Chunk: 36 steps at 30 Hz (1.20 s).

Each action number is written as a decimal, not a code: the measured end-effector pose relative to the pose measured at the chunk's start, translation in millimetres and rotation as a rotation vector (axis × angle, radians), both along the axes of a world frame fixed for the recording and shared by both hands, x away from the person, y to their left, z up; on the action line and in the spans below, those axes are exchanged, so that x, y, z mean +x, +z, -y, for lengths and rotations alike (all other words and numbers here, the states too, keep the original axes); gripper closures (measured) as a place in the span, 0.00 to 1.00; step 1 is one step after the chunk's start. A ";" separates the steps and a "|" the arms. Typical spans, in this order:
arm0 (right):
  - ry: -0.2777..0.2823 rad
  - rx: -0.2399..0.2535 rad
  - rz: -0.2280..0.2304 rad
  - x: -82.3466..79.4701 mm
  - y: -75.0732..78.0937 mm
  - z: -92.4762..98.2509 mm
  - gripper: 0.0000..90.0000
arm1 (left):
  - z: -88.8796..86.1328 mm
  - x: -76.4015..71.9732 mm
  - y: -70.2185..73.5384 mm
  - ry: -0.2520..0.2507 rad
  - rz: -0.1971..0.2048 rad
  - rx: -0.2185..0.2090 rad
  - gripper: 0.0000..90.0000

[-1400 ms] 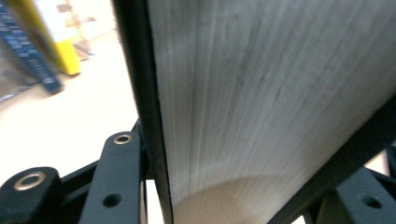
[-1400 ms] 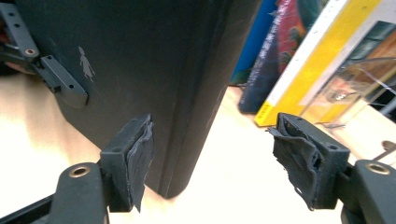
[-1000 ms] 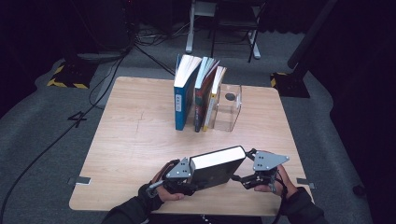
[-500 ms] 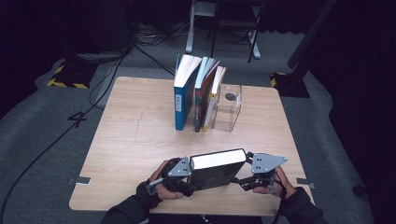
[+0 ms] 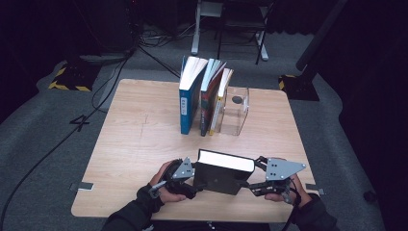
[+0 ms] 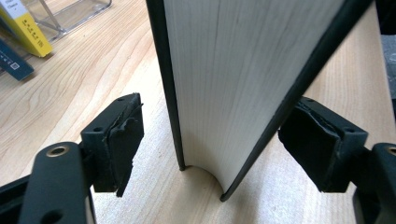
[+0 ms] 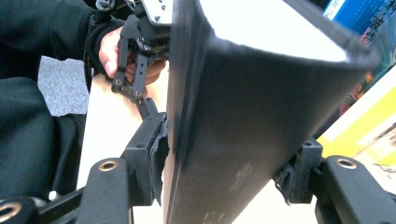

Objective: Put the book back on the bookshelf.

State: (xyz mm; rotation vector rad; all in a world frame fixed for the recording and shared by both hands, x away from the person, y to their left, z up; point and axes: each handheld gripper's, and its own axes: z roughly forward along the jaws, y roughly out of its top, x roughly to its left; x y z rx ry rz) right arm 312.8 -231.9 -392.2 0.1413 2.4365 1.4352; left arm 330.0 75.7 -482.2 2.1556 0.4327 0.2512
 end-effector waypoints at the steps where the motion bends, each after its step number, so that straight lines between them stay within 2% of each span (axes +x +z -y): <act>1: -0.001 -0.003 0.000 -0.7 1.8 -1.2 0.48 | 1.1 0.0 -0.7 0.004 0.005 0.003 0.25; 4: -0.008 -0.032 -0.020 -1.1 9.2 -6.4 0.47 | 5.5 -0.7 -3.2 0.013 0.011 0.008 0.25; 7: -0.004 -0.016 -0.064 2.3 14.0 -8.0 0.49 | 6.9 -0.1 -3.7 0.022 0.016 0.007 0.25; 11: -0.016 -0.056 -0.087 4.8 21.1 -14.1 0.49 | 9.7 -0.4 -3.1 0.061 0.045 0.020 0.24; 13: -0.031 -0.075 -0.091 5.4 25.1 -17.7 0.54 | 10.5 0.3 -3.1 0.069 0.055 0.024 0.23; 17: -0.051 -0.112 -0.159 9.0 31.5 -22.5 0.54 | 11.0 0.3 -4.0 0.081 0.056 0.020 0.21; 20: -0.061 -0.121 -0.201 10.2 33.7 -25.9 0.53 | 14.3 -0.4 -5.3 0.074 0.061 0.033 0.21; 24: -0.084 -0.151 -0.193 10.8 32.9 -36.1 0.49 | 17.0 -2.0 -5.4 0.075 0.073 0.046 0.21; 26: -0.072 -0.142 -0.214 12.3 32.5 -39.6 0.48 | 15.9 -2.3 -5.6 0.071 0.066 0.041 0.23; 29: -0.086 -0.132 -0.219 12.3 33.3 -40.5 0.49 | 7.9 -1.9 -5.4 0.079 0.044 0.056 0.28; 30: -0.089 -0.124 -0.219 12.2 32.8 -39.9 0.49 | 7.9 -1.9 -5.4 0.079 0.044 0.056 0.27; 31: -0.089 -0.124 -0.219 12.2 32.8 -39.9 0.49 | 3.3 -1.5 -5.9 0.081 0.030 0.061 0.27; 32: -0.091 -0.118 -0.220 12.0 32.5 -39.6 0.50 | -3.0 -1.1 -7.0 0.080 -0.002 0.065 0.27; 33: -0.093 -0.115 -0.221 11.6 32.3 -39.5 0.50 | -9.5 -1.1 -8.7 0.080 -0.030 0.086 0.25; 36: -0.096 -0.117 -0.212 10.8 32.4 -39.8 0.51 | -26.8 -6.7 -14.8 0.080 -0.049 0.154 0.24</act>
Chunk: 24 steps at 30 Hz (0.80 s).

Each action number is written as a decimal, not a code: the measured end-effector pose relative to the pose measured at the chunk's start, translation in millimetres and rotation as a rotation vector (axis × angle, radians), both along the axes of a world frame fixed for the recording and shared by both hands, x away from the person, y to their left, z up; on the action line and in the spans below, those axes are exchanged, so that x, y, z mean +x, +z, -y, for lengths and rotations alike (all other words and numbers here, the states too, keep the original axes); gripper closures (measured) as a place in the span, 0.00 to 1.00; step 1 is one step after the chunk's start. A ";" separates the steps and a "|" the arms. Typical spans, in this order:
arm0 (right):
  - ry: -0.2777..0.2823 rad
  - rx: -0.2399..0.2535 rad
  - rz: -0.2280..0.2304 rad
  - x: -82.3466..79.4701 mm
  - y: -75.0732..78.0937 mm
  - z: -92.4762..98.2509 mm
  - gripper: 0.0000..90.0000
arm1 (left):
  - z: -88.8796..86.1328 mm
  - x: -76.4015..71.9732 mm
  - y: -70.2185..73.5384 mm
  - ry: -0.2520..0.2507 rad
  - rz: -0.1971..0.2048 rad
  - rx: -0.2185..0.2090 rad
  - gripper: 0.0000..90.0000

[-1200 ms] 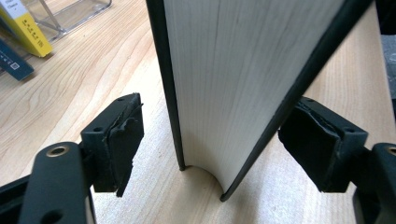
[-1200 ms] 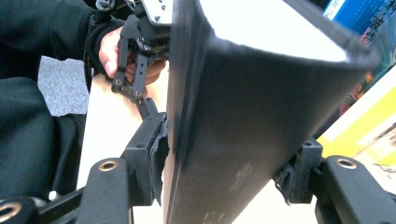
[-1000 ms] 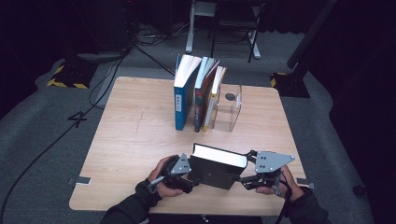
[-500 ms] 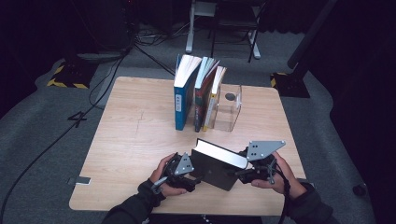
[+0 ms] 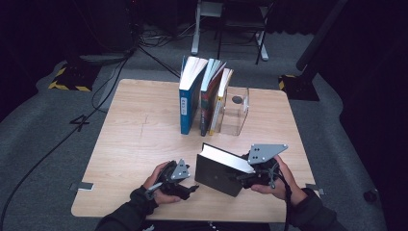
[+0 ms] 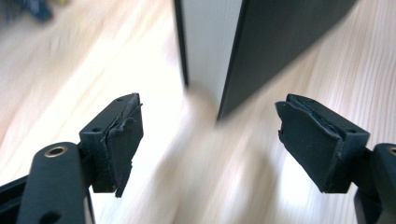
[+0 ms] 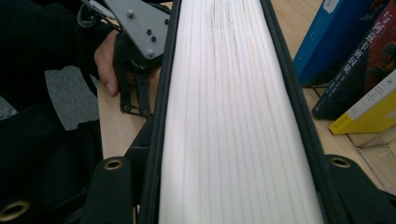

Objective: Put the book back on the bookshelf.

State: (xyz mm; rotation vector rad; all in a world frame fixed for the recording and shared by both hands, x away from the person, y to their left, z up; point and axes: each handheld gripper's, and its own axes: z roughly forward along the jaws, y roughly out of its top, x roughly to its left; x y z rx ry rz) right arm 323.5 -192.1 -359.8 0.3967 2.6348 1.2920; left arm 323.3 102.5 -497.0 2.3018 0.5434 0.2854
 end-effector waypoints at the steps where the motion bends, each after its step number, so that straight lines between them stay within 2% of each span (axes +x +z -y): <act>1: -0.003 0.001 0.006 -0.5 -0.1 -0.1 0.51 | -5.8 -2.6 -1.7 0.000 -0.003 0.025 0.24; 2: -0.002 0.000 0.006 -1.0 -0.1 -0.2 0.51 | -11.1 -5.5 -3.0 0.009 -0.005 0.044 0.24; 5: -0.001 -0.013 0.012 -2.3 0.5 -1.5 0.51 | -29.8 -10.3 -3.0 0.036 -0.017 0.040 0.24; 10: -0.001 -0.020 -0.022 -1.6 0.7 -1.9 0.50 | -57.5 -8.4 -5.9 0.128 -0.044 0.015 0.21; 12: 0.000 -0.032 -0.028 -1.4 1.5 -2.7 0.49 | -64.0 -6.3 -7.3 0.136 -0.058 -0.002 0.21; 15: -0.009 -0.062 -0.044 -0.3 3.0 -3.3 0.51 | -65.8 -4.3 -7.9 0.138 -0.062 -0.004 0.18; 24: -0.052 -0.061 -0.045 3.7 7.1 -0.7 0.57 | -66.2 -2.3 -7.9 0.155 -0.064 -0.003 0.18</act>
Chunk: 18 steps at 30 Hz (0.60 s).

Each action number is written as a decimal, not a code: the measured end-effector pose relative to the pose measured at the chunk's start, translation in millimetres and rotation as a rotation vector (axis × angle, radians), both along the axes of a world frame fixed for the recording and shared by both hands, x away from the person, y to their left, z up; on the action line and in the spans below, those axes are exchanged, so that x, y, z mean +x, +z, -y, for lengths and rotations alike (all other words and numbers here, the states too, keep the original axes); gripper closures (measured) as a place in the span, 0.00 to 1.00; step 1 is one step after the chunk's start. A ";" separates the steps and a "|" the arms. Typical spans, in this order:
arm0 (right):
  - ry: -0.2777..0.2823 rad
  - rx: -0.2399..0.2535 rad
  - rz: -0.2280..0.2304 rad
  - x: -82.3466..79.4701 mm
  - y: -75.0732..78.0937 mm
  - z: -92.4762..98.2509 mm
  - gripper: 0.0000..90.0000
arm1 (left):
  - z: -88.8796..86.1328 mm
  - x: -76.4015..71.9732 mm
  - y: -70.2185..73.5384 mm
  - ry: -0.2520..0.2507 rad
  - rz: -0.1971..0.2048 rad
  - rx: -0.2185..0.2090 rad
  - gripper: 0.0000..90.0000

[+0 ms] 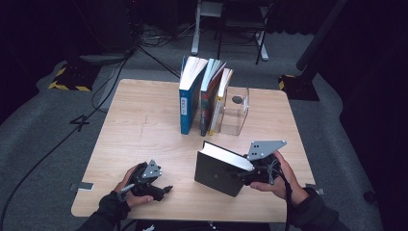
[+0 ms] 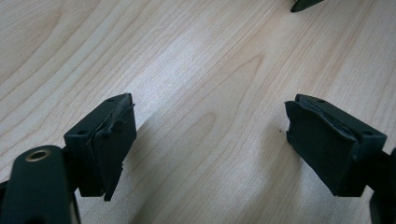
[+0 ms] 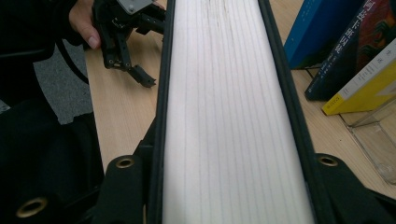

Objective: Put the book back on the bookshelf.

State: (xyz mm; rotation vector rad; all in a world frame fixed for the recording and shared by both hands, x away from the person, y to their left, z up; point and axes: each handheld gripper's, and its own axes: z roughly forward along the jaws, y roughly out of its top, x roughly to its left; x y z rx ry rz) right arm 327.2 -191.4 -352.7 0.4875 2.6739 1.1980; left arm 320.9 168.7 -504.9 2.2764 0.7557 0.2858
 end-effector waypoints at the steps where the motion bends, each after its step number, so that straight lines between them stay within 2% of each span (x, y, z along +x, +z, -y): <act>1: 0.000 -0.003 0.001 -0.1 0.6 -0.7 0.58 | 0.1 0.1 0.0 0.002 0.000 -0.001 0.18; 8: -0.019 -0.018 -0.006 1.6 6.3 -5.1 0.58 | 0.3 -0.1 -0.1 0.005 -0.001 -0.002 0.18; 14: -0.045 -0.057 0.001 4.7 15.3 -1.2 0.59 | 0.2 0.1 0.0 0.003 0.001 0.000 0.18; 18: -0.096 -0.072 0.003 8.4 19.9 6.3 0.59 | 0.3 0.0 0.0 0.005 0.001 0.000 0.18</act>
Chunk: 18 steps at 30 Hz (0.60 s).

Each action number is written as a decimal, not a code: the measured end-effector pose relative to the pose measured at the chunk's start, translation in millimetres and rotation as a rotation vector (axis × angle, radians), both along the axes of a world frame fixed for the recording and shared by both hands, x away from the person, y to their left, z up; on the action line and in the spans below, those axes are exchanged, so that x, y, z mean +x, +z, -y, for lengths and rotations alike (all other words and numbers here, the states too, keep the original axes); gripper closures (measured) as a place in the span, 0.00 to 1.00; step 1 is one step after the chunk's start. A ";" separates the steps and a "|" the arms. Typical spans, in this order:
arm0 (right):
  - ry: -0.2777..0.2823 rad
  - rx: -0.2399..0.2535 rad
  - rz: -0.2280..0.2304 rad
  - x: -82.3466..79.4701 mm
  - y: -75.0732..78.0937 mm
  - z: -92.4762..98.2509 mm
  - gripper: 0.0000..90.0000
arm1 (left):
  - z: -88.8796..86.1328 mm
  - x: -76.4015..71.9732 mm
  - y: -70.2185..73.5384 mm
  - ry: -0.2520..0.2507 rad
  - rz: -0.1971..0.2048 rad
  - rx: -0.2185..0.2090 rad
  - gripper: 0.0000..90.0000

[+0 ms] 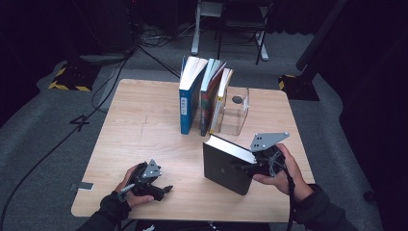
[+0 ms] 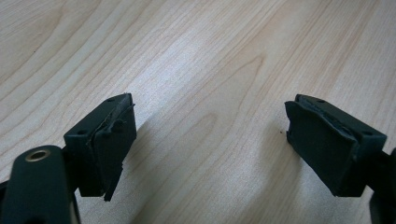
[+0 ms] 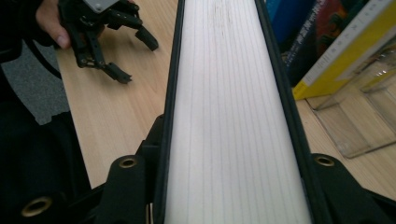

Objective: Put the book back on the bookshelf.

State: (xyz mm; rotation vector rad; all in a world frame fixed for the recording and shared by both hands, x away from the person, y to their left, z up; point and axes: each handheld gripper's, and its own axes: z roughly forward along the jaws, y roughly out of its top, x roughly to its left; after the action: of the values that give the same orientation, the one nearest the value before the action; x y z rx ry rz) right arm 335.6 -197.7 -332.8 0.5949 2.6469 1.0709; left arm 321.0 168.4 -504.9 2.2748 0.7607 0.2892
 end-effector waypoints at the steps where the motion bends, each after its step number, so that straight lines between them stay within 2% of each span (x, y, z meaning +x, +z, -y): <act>1: -0.005 -0.001 0.000 0.7 0.7 1.7 0.59 | 0.0 0.0 0.0 0.000 -0.001 -0.001 0.18; 5: -0.065 0.003 -0.001 7.8 4.8 13.3 0.59 | 0.4 -0.3 0.0 0.004 -0.002 -0.002 0.18; 9: -0.138 0.005 0.021 16.9 10.8 27.0 0.59 | 0.5 -0.3 -0.1 0.005 -0.002 -0.002 0.18; 11: -0.147 0.008 0.024 18.5 11.9 28.9 0.59 | 0.7 -0.3 -0.1 0.006 -0.002 -0.002 0.18; 15: -0.222 0.020 0.035 32.6 17.5 38.9 0.59 | 1.1 -0.2 -0.1 0.010 -0.003 -0.003 0.18; 18: -0.251 0.031 0.045 39.0 19.4 41.9 0.59 | 1.3 -0.2 -0.1 0.012 -0.002 -0.003 0.18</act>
State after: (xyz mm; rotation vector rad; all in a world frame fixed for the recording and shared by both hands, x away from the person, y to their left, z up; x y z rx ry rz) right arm 374.5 -239.6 -313.4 0.8720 2.4401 1.0386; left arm 320.8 167.1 -505.0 2.2688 0.7753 0.2908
